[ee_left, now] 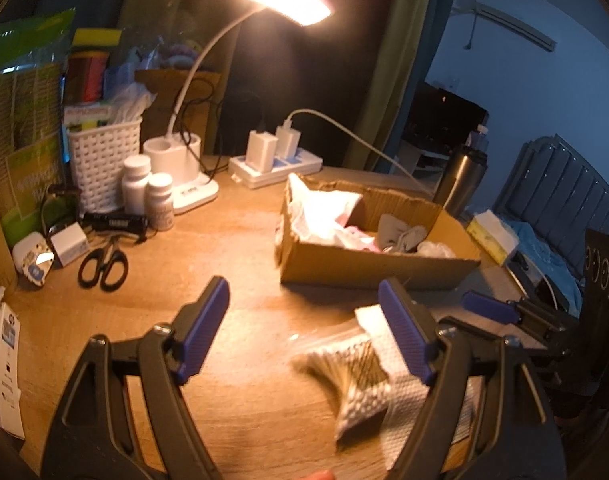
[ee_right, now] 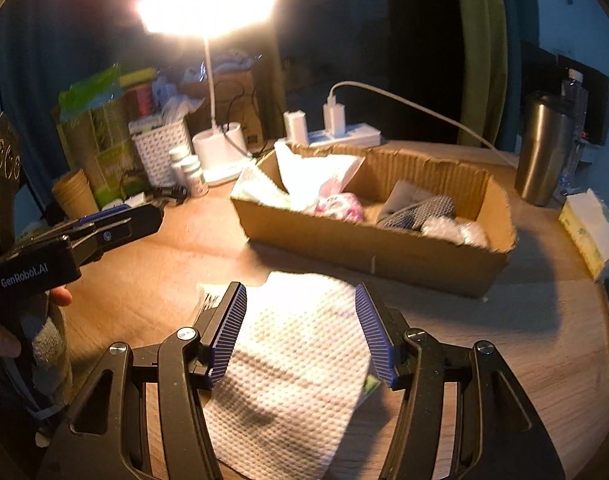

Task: Organize soft objects
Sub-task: 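Grasp the white paper towel with the right tool, then lift the paper towel with the right tool while the left tool grasps the cotton swab bag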

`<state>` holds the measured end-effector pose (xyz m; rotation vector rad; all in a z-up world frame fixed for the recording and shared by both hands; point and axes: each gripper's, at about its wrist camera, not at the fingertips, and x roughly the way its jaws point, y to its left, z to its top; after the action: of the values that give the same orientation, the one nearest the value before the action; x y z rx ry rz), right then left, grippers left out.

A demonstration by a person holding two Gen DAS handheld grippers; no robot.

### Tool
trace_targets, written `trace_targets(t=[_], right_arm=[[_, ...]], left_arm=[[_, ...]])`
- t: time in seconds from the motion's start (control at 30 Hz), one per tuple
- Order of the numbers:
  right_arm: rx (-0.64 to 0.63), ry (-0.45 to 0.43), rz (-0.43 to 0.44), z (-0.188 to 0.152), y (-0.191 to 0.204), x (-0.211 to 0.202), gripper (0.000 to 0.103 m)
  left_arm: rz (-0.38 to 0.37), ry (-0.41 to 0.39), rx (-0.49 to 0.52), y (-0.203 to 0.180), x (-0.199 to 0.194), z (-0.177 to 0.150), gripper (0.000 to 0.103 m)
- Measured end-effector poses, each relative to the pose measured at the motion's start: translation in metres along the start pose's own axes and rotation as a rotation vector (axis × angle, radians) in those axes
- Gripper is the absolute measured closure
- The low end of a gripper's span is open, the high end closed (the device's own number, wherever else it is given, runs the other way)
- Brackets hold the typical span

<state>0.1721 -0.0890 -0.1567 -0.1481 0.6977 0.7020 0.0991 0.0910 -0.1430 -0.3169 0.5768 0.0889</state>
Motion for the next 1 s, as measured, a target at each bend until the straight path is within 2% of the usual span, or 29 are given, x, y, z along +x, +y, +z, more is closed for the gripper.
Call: trace_targets(t=[0.23,0.5,0.53,0.57,0.63,0.7,0.73,1.0], right_arm=[[-0.024,0.087,0.005,-0.011,0.007,0.026,0.043],[-0.064,0.111,-0.026,-0.023,0.011,0.034,0.043],[-0.068,0.110,-0.026,-0.024,0.011,0.034,0.048],[-0.073,0.106,-0.026,-0.025,0.010,0.033,0.060],[-0.072,0.102,-0.026,-0.025,0.007,0.032,0.075],[-0.063,0.091,-0.014,-0.024,0.005,0.030,0.080],[-0.062,0.080,-0.012,-0.023,0.004,0.027,0.087],[0.009,-0.040,0.018,-0.011,-0.015,-0.004,0.088]], left_arm=[[0.015,0.022,-0.008,0.008,0.006,-0.006,0.024],[0.007,0.051,-0.006,0.004,0.013,-0.012,0.024],[0.006,0.056,-0.004,0.003,0.014,-0.013,0.024],[0.007,0.060,-0.002,0.002,0.015,-0.013,0.024],[0.011,0.073,-0.001,0.001,0.017,-0.015,0.024],[0.012,0.083,0.002,0.000,0.019,-0.017,0.024],[0.012,0.089,0.008,-0.002,0.020,-0.017,0.024],[0.004,0.118,0.048,-0.016,0.027,-0.021,0.024]])
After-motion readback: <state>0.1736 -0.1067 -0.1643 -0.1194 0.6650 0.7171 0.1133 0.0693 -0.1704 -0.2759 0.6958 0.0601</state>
